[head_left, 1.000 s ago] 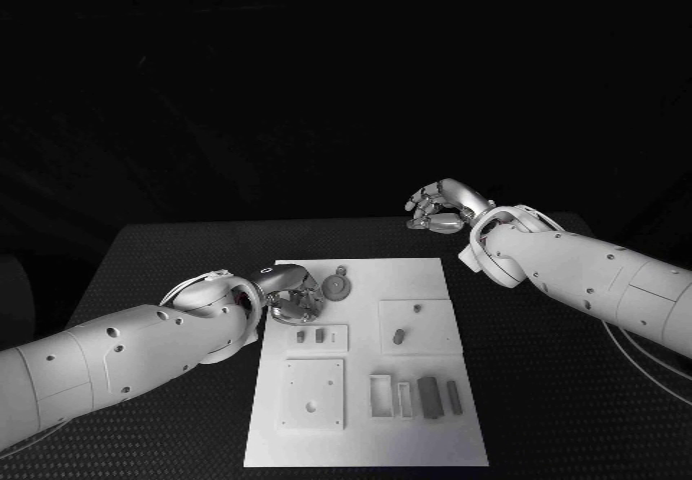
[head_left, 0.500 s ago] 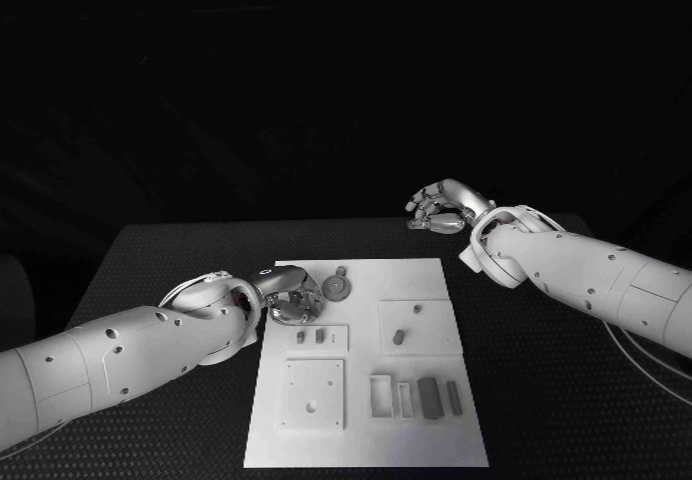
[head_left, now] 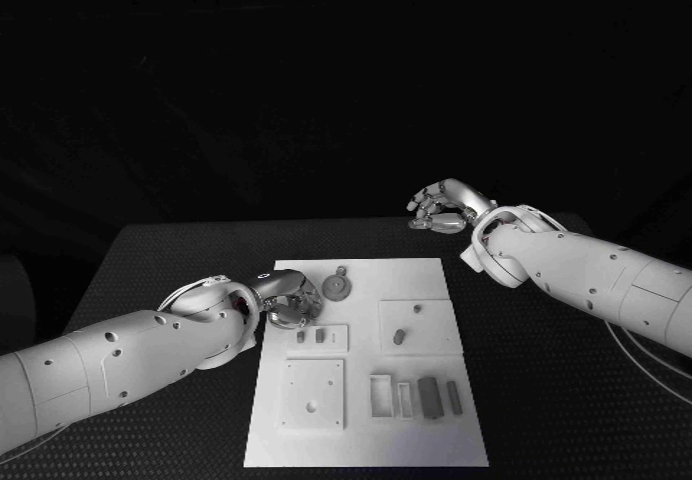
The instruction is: Assemble the parts on the task board
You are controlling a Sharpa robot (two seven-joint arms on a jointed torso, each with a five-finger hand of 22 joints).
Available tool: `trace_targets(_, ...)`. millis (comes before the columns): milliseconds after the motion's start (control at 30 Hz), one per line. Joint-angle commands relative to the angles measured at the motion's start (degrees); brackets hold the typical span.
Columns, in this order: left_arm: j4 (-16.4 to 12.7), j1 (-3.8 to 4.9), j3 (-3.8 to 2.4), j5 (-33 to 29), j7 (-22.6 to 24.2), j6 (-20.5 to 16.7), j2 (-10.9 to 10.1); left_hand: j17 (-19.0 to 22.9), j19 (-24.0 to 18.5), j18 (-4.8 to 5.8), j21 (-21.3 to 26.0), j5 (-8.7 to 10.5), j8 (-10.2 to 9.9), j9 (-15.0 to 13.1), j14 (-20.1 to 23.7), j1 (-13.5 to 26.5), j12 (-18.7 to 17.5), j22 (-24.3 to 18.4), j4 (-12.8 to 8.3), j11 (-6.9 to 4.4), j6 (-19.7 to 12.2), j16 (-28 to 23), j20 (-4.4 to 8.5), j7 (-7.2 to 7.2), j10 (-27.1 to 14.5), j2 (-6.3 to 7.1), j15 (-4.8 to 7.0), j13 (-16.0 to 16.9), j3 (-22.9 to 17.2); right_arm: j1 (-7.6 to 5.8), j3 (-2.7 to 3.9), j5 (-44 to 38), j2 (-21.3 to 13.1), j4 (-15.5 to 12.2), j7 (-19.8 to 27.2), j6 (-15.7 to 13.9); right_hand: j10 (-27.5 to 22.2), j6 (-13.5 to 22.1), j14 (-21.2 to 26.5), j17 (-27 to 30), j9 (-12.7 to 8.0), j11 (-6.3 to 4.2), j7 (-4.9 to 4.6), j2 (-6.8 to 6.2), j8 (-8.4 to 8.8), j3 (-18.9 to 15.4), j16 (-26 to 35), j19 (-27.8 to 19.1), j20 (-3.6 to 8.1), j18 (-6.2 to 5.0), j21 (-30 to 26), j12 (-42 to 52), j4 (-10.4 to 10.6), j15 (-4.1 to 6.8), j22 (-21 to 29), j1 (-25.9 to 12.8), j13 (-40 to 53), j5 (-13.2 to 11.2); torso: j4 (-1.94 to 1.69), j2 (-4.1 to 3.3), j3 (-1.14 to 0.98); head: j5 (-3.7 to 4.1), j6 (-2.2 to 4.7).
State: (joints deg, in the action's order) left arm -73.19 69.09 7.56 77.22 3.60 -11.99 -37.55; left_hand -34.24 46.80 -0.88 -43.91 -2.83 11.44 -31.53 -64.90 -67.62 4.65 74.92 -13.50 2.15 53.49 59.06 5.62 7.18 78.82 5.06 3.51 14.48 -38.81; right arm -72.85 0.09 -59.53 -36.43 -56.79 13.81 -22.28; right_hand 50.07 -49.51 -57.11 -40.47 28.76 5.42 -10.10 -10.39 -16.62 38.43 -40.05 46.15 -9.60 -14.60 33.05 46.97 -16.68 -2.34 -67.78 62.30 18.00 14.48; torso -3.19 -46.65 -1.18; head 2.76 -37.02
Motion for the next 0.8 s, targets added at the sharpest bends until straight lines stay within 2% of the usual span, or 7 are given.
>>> trace_targets(33, -0.18, -0.05, -0.01, -0.73, -0.18, 0.72, 0.03, 0.04, 0.39, 0.82, 0.14, -0.1, -0.38, 0.15, -0.11, 0.29, 0.11, 0.97, -0.08, 0.01, -0.64, 0.37, 3.69, -0.07, 0.55, 0.55, 0.44, 0.12, 0.35, 0.0, 0.02, -0.05, -0.07, -0.02, 0.48, 0.59, 0.43, -0.41, -0.38, -0.09, -0.06, 0.08, -0.01, 0.27, 0.06, -0.33, 0.34, -0.13, -0.32, -0.4, -0.27, -0.17, 0.1, 0.1, -0.08, 0.09, -0.06, 0.33, 0.05, -0.05, 0.03, 0.05, -0.05)
trace_targets(233, -0.17, -0.05, -0.02, -0.85, -0.48, -0.72, -0.12, -0.02, 0.61, 0.79, 0.11, -0.11, -0.59, 0.34, -0.36, 0.19, 0.12, 0.97, -0.2, -0.1, -1.32, 0.59, 3.82, -0.17, 0.7, 0.95, 0.56, 0.19, 0.47, 0.0, 0.03, -0.05, -0.13, -0.11, 0.47, 0.57, 0.42, -0.41, -0.38, -0.1, -0.06, 0.08, -0.01, 0.29, 0.07, -0.33, 0.35, -0.14, -0.32, -0.4, -0.28, -0.16, 0.11, 0.1, -0.09, 0.09, -0.09, 0.33, 0.06, 0.0, -0.04, -0.1, -0.11)
trace_targets(400, 0.06, -0.04, -0.04, -0.99, -0.74, -0.58, -0.17, -0.01, 0.76, 0.79, 0.14, -0.13, -0.79, 0.52, -0.44, -0.01, 0.09, 0.94, -0.27, -0.14, -1.98, 0.66, 3.9, -0.32, 0.75, 1.04, 0.61, 0.23, 0.4, 0.0, 0.03, -0.05, -0.12, -0.1, 0.49, 0.59, 0.4, -0.39, -0.36, -0.1, -0.07, 0.09, -0.01, 0.29, 0.08, -0.33, 0.38, -0.15, -0.32, -0.4, -0.31, -0.17, 0.1, 0.09, -0.1, 0.1, -0.12, 0.34, -0.03, -0.01, 0.06, 0.06, -0.06)
trace_targets(600, 1.16, -0.04, -0.06, -2.02, -0.41, -1.28, -0.34, 0.01, 0.83, 0.81, 0.18, -0.13, -0.95, 0.63, -0.43, -0.11, 0.04, 0.92, -0.32, -0.13, -2.45, 0.66, 3.92, -0.42, 0.71, 1.16, 0.61, 0.24, 0.38, 0.0, 0.03, -0.05, -0.56, -0.32, 0.37, 1.15, 0.36, -0.39, -0.27, -0.09, -0.09, 0.1, -0.01, 0.31, 0.1, -0.29, 0.47, -0.21, -0.33, -0.4, -0.39, -0.21, 0.09, 0.06, -0.11, 0.15, -0.22, 0.36, -0.01, 0.02, 0.03, 0.02, -0.03)
trace_targets(733, 3.14, -0.02, -0.08, -4.27, 0.25, -2.6, -0.67, 0.13, 0.82, 0.81, 0.25, -0.13, -0.71, 0.63, -0.16, -0.17, -0.79, 0.94, -0.31, 0.41, -2.39, 0.48, 3.78, -0.25, -0.94, 1.44, 0.18, -0.14, 0.36, 0.01, 0.03, -0.05, -1.19, -0.49, 0.27, 1.63, 2.09, -0.55, 0.46, 0.55, -0.1, 0.42, 0.02, 0.44, 0.1, 0.31, 2.69, -1.14, -0.79, -0.4, -1.98, -5.66, 0.07, -0.69, 0.16, -0.08, -3.75, 0.47, -0.09, 0.09, 0.01, -0.15, 0.3)
trace_targets(800, 3.73, -0.01, -0.1, -5.76, 0.49, -2.72, -1.03, 0.18, 0.7, 0.8, 0.31, -0.13, -0.49, 0.59, -0.06, -0.25, -0.81, 0.96, -0.34, 0.52, -2.15, 0.41, 3.66, 0.0, -1.18, 1.54, 0.06, -0.18, 0.34, 0.01, 0.03, -0.04, -1.57, -0.83, 0.27, 1.83, 6.12, -0.62, -0.16, 0.6, -0.05, 0.36, 0.03, 0.52, 0.06, 0.18, 4.03, -0.85, -0.83, -0.4, -2.78, -12.94, 0.08, -0.72, -0.01, 0.01, -7.44, 0.5, 0.04, 0.12, -0.01, -0.24, 0.32)
